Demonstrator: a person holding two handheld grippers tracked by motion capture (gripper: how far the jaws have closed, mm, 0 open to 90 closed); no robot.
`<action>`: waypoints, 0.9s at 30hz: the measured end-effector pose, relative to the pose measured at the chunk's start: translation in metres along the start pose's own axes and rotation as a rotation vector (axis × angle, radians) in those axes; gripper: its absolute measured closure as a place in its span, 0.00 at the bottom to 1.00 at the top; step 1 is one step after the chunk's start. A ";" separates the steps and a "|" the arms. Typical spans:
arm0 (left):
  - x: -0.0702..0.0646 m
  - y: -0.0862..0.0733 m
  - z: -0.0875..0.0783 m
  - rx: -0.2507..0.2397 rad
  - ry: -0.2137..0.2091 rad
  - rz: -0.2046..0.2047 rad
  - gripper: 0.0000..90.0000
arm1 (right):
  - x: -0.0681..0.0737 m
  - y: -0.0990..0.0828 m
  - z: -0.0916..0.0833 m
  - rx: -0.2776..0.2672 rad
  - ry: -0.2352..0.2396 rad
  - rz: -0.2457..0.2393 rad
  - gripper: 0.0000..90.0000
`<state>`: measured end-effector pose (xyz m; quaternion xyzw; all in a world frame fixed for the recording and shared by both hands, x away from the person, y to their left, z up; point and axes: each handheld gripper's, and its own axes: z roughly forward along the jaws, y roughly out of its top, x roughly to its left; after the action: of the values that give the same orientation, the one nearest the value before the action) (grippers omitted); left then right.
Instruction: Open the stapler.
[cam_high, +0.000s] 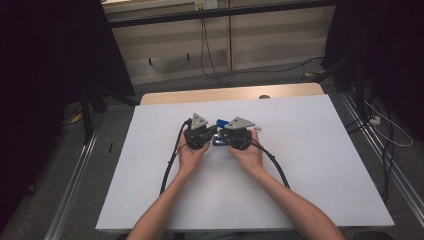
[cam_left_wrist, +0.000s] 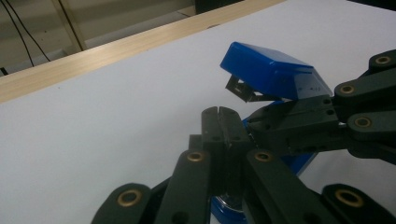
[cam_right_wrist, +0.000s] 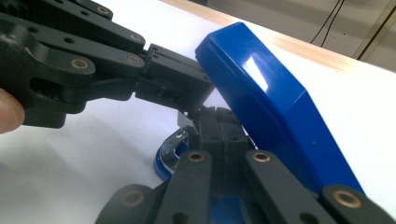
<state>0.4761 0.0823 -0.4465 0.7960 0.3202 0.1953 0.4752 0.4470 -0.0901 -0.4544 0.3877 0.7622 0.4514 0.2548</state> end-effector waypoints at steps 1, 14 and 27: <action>0.000 0.000 0.000 0.001 -0.006 0.000 1.00 | 0.000 0.000 0.000 -0.002 -0.001 0.004 1.00; -0.003 -0.004 0.006 0.024 -0.009 0.023 1.00 | -0.001 -0.001 -0.002 -0.010 -0.009 0.010 1.00; -0.002 -0.010 0.009 0.019 -0.020 0.010 1.00 | 0.002 -0.002 0.002 -0.033 -0.031 0.018 1.00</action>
<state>0.4766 0.0787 -0.4590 0.8041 0.3131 0.1866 0.4696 0.4465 -0.0880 -0.4567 0.3972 0.7471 0.4603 0.2687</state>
